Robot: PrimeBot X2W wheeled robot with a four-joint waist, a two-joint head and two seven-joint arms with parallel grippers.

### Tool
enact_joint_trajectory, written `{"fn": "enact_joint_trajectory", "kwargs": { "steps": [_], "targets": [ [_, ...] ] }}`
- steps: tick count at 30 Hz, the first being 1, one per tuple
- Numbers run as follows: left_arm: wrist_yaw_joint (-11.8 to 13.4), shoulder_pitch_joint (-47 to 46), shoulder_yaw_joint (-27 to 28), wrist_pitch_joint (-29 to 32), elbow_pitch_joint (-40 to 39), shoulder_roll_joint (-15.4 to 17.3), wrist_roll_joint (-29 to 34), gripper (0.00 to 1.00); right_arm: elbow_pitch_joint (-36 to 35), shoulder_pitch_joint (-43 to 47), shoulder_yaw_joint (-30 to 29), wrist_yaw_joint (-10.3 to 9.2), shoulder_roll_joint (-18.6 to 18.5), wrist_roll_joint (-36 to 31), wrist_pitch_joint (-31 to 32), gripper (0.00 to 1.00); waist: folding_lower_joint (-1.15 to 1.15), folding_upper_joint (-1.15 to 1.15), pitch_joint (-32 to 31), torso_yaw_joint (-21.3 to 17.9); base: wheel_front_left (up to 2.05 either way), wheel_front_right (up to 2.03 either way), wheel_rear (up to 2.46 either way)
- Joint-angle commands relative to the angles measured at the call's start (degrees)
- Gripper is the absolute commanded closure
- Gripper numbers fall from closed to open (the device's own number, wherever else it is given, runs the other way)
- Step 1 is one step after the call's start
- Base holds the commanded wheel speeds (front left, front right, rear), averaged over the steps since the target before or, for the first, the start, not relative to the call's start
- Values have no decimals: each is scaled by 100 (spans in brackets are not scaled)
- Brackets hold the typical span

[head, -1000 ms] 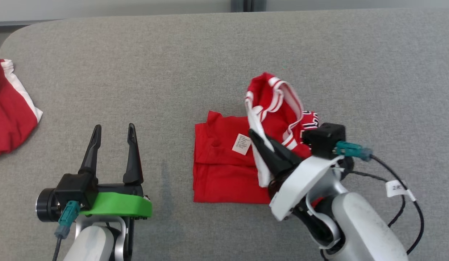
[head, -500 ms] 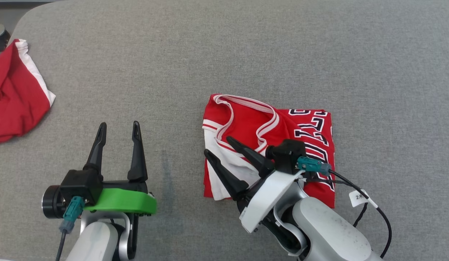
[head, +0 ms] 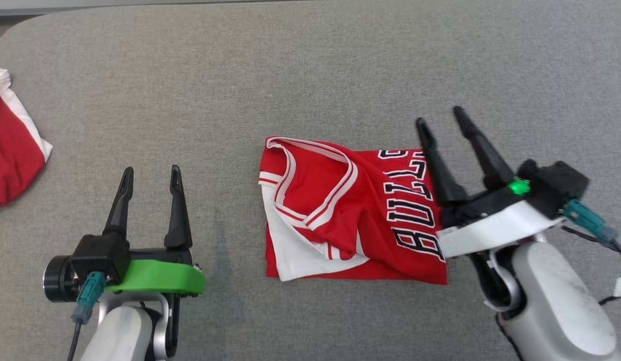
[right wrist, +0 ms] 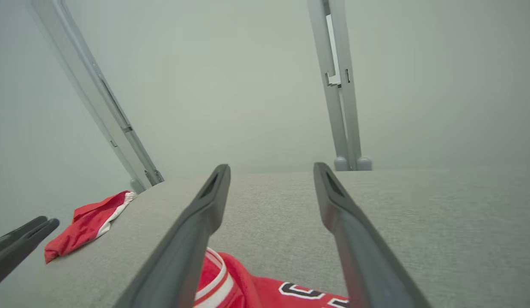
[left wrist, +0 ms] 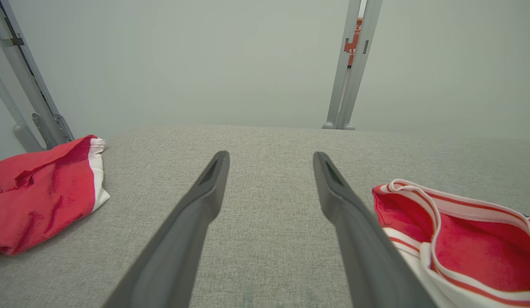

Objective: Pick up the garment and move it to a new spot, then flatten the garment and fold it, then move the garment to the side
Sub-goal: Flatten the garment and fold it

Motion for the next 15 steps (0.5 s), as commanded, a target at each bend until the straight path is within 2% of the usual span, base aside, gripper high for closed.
{"fn": "enact_joint_trajectory", "kwargs": {
  "steps": [1,7,15],
  "targets": [
    [12,47,43,-17,-8,69,42,0,-118,213,-297,2,-60,-119,6,0,0,0,-10,-73,0,0,0],
    [26,130,56,-16,-47,148,57,0,-636,1170,-1683,2,-171,-509,376,0,0,0,-79,-206,0,0,0],
    [62,236,12,43,-128,203,46,0,-1110,1647,-2001,2,-54,-597,688,0,0,0,-136,-269,0,0,0]
  ]
}}
